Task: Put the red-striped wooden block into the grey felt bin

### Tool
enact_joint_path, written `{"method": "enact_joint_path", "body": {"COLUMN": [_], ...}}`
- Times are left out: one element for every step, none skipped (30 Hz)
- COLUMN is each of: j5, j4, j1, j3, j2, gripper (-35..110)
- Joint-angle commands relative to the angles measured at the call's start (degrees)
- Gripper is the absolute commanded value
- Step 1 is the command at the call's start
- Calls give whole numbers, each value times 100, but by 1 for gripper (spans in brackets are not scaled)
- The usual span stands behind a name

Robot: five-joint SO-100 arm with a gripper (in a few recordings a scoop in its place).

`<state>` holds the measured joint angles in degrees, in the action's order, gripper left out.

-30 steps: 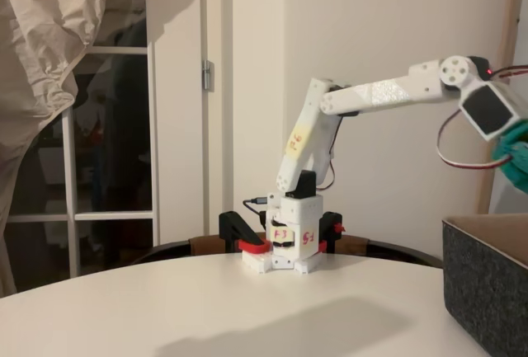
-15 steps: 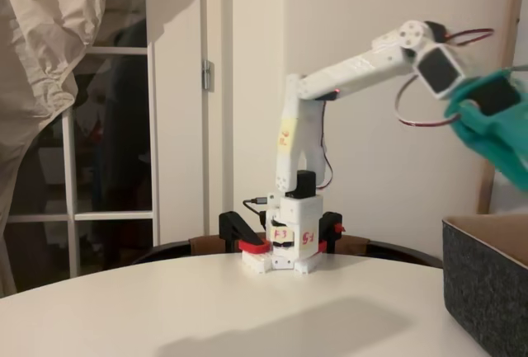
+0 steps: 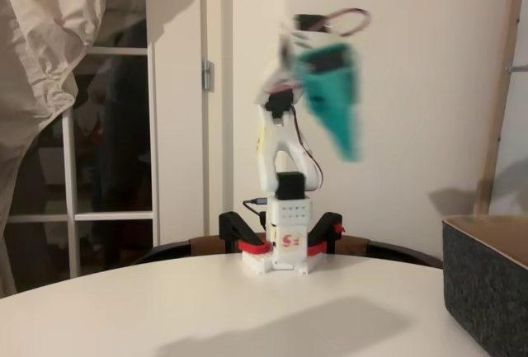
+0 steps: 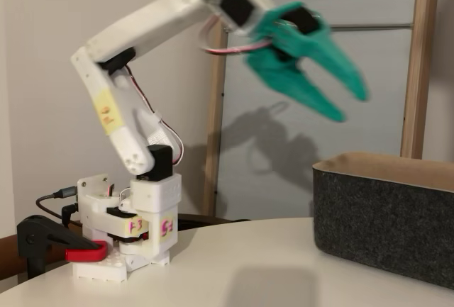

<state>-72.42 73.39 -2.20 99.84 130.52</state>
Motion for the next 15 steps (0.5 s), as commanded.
{"method": "enact_joint_path", "body": {"j5": [-1046,-1230,-1389,-1468,-1591,-1644,-1679,-1696,-1696,-1696,-1679,-1661,-1644,-1617,-1591], "j4": [149,149,149,149,141,141,132,132,132,141,141,141,141,141,141], "j1": [-1661,-2057,-2417,-2716,-2997,-3270,-3489,-3700,-3902,-4069,-4219,-4359,-4500,-4605,-4676], "j3": [70,70,79,105,149,185,229,308,387,475,571,694,826,976,1143], "j2": [404,404,396,396,396,396,387,387,396,396,396,396,396,396,396], "gripper": [12,13,13,13,13,14,14,15,14,14,14,14,13,12,12]}}
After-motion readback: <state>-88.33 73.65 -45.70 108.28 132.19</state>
